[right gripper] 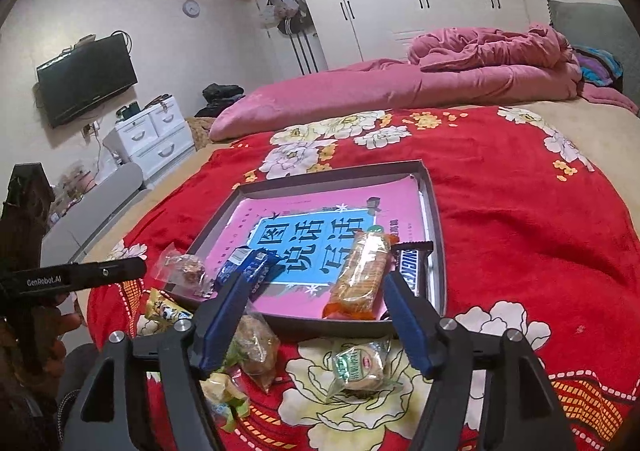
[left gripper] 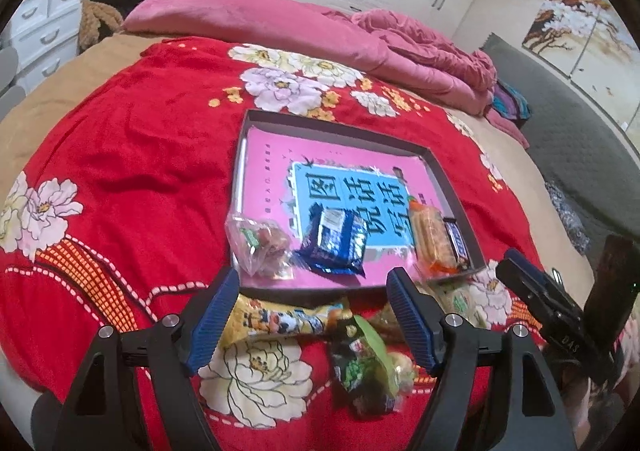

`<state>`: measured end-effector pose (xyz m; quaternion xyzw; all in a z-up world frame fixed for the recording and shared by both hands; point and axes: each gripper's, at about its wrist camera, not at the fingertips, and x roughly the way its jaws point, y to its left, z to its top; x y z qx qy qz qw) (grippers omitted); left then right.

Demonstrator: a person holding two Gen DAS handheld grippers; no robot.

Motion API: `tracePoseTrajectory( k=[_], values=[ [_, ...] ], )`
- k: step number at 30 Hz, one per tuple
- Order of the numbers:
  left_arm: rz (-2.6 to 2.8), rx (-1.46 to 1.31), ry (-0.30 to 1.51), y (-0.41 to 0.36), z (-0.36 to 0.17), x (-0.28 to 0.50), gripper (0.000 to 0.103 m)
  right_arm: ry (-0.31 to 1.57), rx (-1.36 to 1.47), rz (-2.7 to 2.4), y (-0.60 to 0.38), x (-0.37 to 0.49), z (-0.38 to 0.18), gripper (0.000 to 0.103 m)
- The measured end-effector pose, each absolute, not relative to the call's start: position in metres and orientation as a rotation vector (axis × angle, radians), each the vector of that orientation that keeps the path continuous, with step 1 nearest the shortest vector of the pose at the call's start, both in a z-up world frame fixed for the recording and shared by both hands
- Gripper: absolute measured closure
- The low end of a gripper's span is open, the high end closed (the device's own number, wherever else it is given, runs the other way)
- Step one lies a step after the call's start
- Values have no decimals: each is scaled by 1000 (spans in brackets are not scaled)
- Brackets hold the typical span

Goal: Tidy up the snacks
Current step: 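Withdraw both open tools from the tray back toward the snack pile, then grasp the dark brown wrapped snack with the left tool while the right tool grasps the clear cracker bag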

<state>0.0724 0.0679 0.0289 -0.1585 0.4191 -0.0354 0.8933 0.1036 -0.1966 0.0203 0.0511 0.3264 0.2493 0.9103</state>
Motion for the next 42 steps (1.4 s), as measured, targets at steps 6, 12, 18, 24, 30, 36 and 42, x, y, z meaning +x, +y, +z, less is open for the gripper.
tracePoseTrajectory(
  k=[6,12,18,24,30,36,42],
  values=[
    [-99,-297,893,59,23,63,25,671,91,533,-192,99,21,29],
    [-102,-290,903,58,21,57,25,674,84,551,-188,95,20,26],
    [-89,-262,905,56,22,54,25,683,78,558,-185,93,18,24],
    [-108,-257,922,52,20,48,25,687,68,562,-182,91,17,24],
    [-131,-257,956,44,11,38,25,689,72,567,-182,89,17,24],
    [-160,-240,1003,30,-1,26,25,688,72,566,-182,88,17,23],
    [-180,-216,1021,22,-6,19,25,689,72,565,-184,82,17,23]
  ],
)
